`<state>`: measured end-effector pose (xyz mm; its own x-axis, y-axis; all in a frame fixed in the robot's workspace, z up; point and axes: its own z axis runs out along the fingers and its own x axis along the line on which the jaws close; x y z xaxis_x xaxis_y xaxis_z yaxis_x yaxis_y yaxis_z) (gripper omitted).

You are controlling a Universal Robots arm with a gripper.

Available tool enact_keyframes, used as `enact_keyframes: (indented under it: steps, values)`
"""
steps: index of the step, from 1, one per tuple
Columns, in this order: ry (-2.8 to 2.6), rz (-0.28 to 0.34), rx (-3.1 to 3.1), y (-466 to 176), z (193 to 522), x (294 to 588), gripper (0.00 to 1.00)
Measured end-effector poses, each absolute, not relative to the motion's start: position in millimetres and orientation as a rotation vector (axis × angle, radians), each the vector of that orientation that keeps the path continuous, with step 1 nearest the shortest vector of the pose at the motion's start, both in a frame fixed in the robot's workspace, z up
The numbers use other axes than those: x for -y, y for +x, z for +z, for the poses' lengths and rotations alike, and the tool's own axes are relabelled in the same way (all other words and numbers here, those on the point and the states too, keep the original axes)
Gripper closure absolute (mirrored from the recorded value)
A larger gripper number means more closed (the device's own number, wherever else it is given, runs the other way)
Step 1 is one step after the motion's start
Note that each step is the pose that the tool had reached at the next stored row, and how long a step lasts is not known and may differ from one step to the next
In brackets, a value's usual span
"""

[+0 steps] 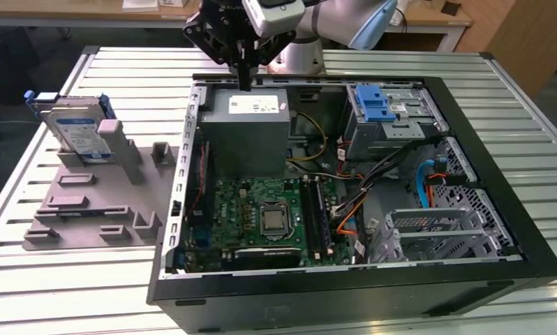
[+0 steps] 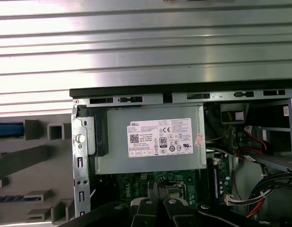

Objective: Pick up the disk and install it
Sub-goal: 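Reach for the disk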

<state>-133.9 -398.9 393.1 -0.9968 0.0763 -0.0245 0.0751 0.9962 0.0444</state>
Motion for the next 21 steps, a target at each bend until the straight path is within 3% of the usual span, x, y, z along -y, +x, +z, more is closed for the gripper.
enact_keyframes:
  steps: [21]
  values:
    - [0.118,0.068,-3.113,-149,393,399,0.89]
